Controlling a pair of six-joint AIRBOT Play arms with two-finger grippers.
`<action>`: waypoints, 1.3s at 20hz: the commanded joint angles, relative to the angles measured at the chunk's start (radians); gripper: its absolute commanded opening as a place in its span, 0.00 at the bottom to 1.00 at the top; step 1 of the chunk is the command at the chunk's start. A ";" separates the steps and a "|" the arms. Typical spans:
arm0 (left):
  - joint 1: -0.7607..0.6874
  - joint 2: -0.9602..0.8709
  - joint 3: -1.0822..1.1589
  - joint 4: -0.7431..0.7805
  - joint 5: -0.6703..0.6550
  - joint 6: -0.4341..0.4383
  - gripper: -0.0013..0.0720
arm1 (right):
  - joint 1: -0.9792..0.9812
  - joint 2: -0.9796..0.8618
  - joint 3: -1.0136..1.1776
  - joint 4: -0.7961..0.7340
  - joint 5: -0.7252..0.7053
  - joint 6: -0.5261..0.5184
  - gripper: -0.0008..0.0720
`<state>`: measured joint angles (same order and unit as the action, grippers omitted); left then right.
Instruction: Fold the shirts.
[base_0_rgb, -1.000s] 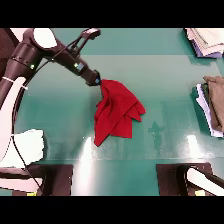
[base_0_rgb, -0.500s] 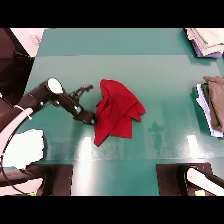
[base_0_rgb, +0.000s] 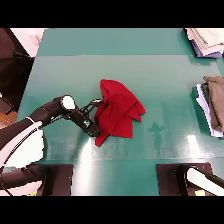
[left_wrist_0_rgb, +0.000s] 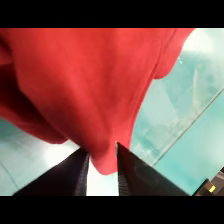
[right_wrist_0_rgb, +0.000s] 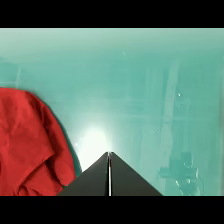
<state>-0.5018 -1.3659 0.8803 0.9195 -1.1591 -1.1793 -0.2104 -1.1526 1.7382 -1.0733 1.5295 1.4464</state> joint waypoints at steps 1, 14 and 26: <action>-0.010 0.001 -0.006 0.009 0.005 0.000 0.08 | 0.001 0.000 -0.001 0.000 0.012 0.000 0.04; 0.219 0.297 0.423 0.307 -0.210 -0.081 0.05 | 0.368 -0.006 -0.701 0.036 -0.319 -0.025 0.66; 0.219 0.300 0.421 0.310 -0.209 -0.081 0.05 | 0.672 -0.286 -0.716 0.269 -0.477 -0.211 0.66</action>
<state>-0.2836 -1.0676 1.2995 1.2285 -1.3693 -1.2598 0.4118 -1.4090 0.9905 -0.8410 1.0794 1.2743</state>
